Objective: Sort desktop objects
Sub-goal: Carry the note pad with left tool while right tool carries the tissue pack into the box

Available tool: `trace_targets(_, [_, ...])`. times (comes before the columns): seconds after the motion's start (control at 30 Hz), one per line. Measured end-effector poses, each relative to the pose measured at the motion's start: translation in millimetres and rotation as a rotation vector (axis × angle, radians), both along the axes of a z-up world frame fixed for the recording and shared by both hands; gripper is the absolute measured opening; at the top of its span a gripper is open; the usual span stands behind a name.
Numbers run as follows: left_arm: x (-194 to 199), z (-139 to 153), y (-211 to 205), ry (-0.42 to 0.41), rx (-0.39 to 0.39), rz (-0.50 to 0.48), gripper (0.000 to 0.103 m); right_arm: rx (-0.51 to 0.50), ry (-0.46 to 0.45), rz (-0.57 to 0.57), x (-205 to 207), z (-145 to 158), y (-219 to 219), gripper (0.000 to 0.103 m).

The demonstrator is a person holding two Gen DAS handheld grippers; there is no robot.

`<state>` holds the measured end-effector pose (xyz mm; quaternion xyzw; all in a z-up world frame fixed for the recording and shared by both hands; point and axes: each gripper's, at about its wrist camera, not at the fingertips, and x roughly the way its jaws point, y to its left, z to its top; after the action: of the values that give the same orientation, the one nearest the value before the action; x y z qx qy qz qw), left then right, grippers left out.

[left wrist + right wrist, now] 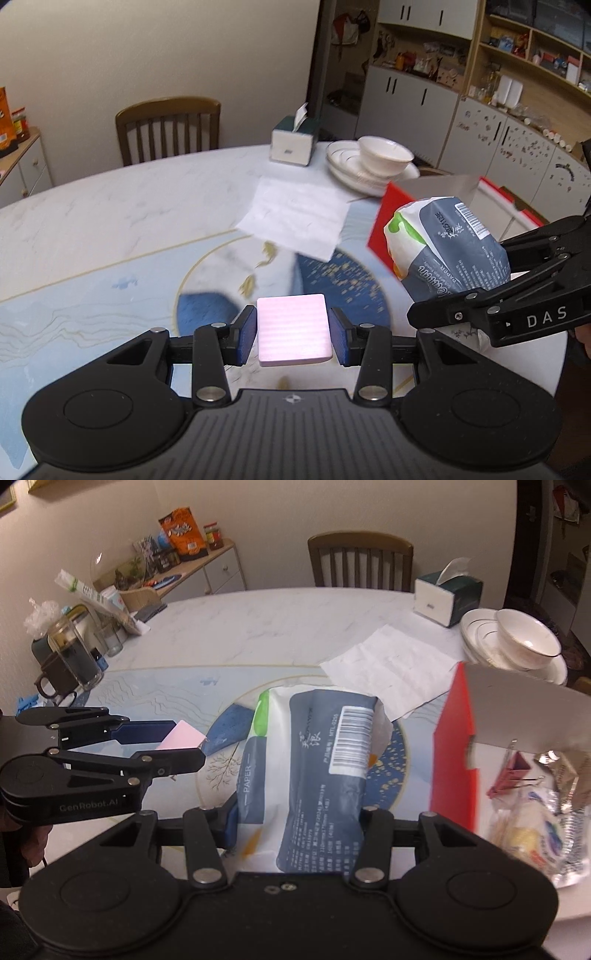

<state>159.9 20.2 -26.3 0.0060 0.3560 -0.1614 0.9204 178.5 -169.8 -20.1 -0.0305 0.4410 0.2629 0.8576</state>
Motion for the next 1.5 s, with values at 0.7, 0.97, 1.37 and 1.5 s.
trace_targets(0.7, [9.5, 40.3, -116.9, -0.089, -0.008, -0.131, 0.041, 0.034, -0.075, -0.101, -1.2, 30.5, -109.6, 0.046])
trace_targets(0.97, [22.3, 41.4, -168.5, -0.102, 0.002, -0.179, 0.041, 0.035, -0.084, -0.160, 6.8, 27.4, -160.7, 0.046])
trace_targets(1.37, [54.0, 26.1, -240.4, -0.088, 0.056, -0.245, 0.041, -0.022, -0.103, -0.236, 27.2, 18.4, -228.2, 0.046])
trace_targets(1.5, [66.7, 18.3, -259.9, -0.078, 0.083, -0.258, 0.041, -0.036, -0.087, -0.250, 39.2, 9.5, -240.5, 0.046])
